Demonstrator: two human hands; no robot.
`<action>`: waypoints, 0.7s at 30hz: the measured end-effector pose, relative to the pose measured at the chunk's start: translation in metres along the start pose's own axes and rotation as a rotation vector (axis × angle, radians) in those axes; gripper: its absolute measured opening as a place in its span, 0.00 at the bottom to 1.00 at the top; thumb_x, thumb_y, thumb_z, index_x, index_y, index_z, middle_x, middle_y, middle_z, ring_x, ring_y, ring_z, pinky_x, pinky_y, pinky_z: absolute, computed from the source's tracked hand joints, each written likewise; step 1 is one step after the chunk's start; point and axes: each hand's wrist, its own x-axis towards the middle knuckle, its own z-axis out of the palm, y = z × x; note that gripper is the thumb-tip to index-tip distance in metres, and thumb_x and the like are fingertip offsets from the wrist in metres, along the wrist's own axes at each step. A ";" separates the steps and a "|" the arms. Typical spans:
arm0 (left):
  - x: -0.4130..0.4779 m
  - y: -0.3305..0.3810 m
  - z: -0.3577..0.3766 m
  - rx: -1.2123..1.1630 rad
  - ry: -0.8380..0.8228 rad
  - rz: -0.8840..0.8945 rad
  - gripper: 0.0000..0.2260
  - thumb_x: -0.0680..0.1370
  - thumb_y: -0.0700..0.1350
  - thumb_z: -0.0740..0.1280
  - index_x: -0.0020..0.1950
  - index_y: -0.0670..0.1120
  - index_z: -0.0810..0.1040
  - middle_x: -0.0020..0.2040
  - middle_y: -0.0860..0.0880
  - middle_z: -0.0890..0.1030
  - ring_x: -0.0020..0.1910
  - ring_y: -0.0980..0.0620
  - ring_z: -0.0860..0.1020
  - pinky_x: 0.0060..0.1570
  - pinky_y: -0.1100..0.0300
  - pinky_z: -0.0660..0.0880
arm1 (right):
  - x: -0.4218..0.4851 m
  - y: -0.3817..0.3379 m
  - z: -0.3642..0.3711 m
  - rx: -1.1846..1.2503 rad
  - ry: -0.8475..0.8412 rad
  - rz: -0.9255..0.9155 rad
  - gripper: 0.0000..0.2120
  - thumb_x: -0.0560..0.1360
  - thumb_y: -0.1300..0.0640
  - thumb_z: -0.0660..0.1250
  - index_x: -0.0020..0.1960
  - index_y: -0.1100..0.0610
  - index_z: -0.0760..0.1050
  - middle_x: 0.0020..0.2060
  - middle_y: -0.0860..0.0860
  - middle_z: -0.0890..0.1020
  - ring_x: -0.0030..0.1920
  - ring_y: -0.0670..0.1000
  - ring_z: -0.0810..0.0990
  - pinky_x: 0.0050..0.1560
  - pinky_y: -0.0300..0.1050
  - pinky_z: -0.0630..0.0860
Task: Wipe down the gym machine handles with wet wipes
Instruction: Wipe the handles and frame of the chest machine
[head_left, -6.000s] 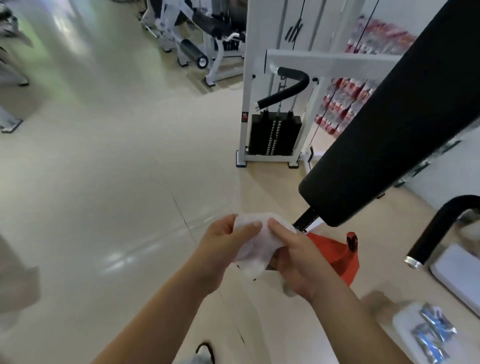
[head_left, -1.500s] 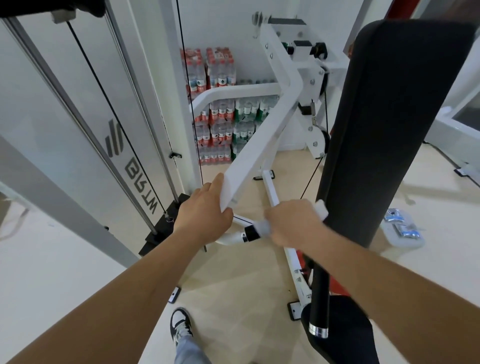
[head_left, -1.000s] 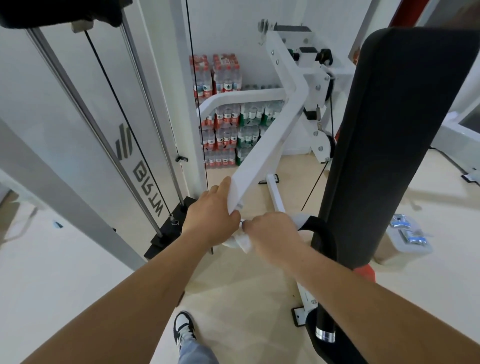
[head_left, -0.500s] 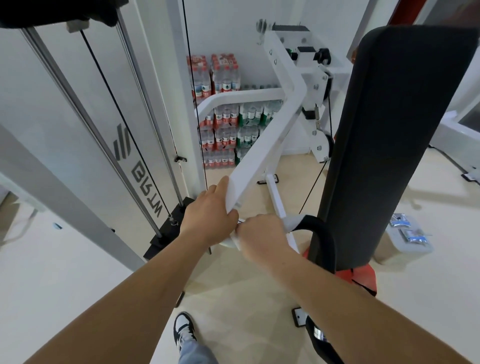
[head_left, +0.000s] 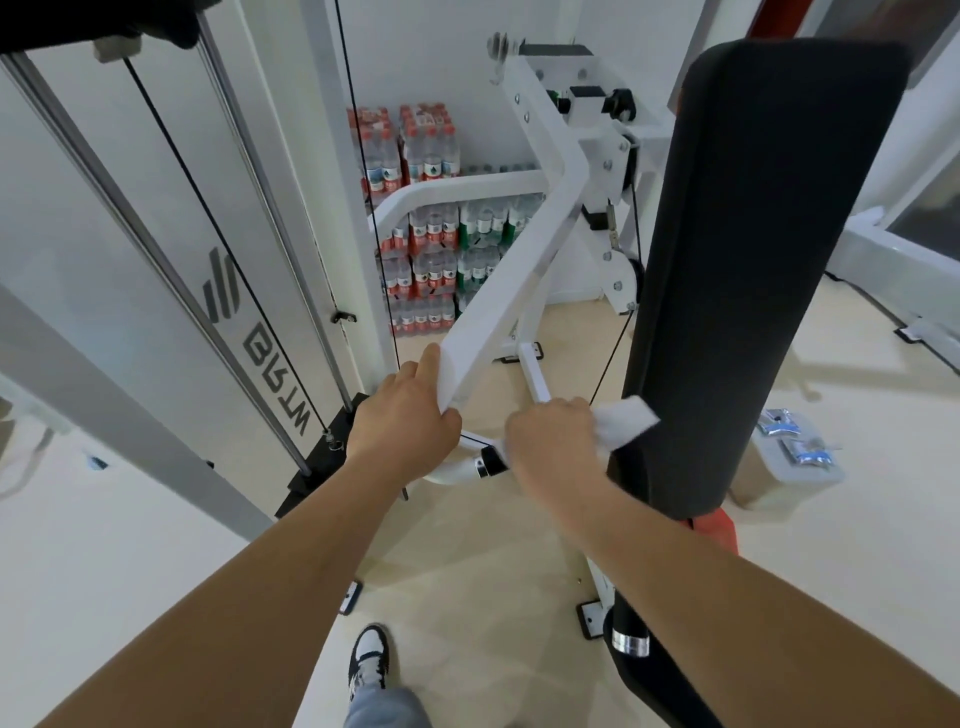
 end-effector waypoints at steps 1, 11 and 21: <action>0.000 -0.001 0.000 -0.003 -0.002 -0.002 0.35 0.78 0.54 0.62 0.81 0.53 0.50 0.58 0.50 0.76 0.54 0.46 0.76 0.50 0.46 0.80 | -0.006 -0.011 0.007 -0.006 0.048 -0.079 0.08 0.66 0.54 0.76 0.37 0.52 0.76 0.29 0.48 0.73 0.32 0.53 0.73 0.40 0.47 0.67; -0.002 -0.006 0.002 0.012 0.014 0.117 0.31 0.82 0.51 0.62 0.81 0.48 0.53 0.73 0.46 0.69 0.67 0.44 0.71 0.58 0.46 0.76 | -0.023 0.080 0.018 0.561 -0.099 0.420 0.05 0.76 0.54 0.66 0.52 0.49 0.76 0.39 0.48 0.80 0.38 0.49 0.80 0.42 0.47 0.80; 0.002 -0.014 0.014 0.323 0.018 0.768 0.10 0.74 0.42 0.71 0.53 0.49 0.87 0.52 0.49 0.87 0.68 0.46 0.76 0.80 0.49 0.55 | -0.033 0.055 0.029 0.744 0.032 0.781 0.04 0.79 0.53 0.64 0.49 0.53 0.75 0.40 0.50 0.79 0.39 0.51 0.79 0.40 0.46 0.75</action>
